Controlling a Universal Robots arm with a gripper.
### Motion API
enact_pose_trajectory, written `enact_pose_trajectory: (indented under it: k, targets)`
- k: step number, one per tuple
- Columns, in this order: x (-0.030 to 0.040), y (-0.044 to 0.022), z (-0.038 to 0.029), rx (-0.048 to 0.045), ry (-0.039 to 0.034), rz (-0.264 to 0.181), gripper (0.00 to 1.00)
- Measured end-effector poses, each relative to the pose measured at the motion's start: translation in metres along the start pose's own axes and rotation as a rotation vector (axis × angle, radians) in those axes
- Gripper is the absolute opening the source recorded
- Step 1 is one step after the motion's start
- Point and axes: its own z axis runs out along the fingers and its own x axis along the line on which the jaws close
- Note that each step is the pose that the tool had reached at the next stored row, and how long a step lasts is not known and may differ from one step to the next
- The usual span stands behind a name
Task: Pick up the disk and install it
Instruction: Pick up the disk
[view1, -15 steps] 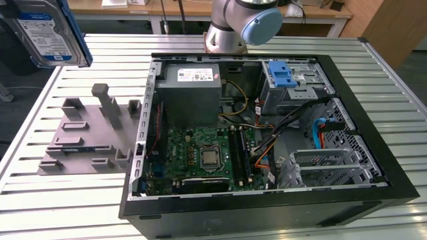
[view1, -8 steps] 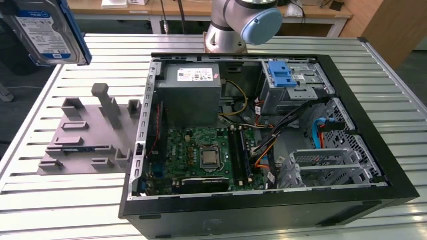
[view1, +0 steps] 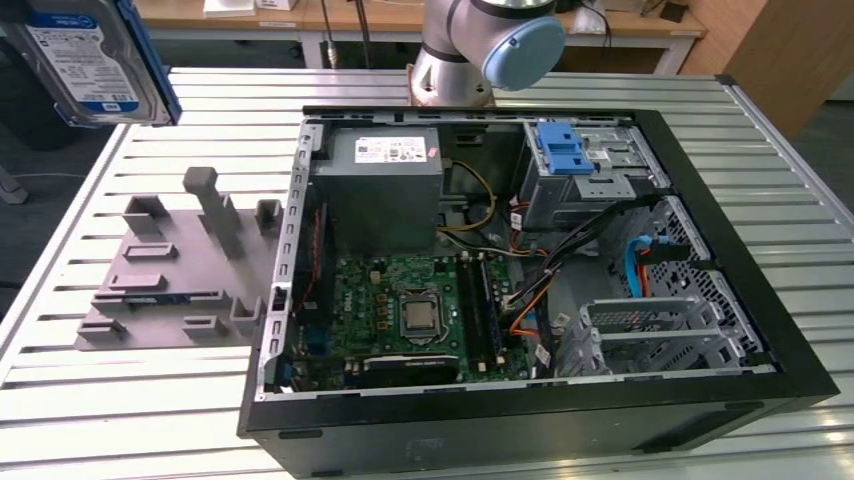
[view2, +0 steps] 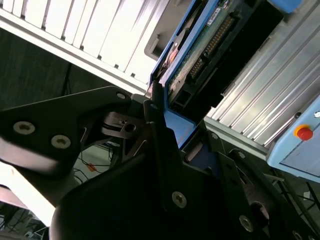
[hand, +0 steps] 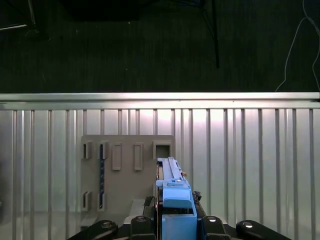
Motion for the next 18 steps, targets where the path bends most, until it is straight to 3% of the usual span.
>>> enact_pose_trajectory:
  k: [18]
  targets:
    - [-0.0002, 0.0002, -0.0172, 0.0000, -0.0002, 0.000, 0.36]
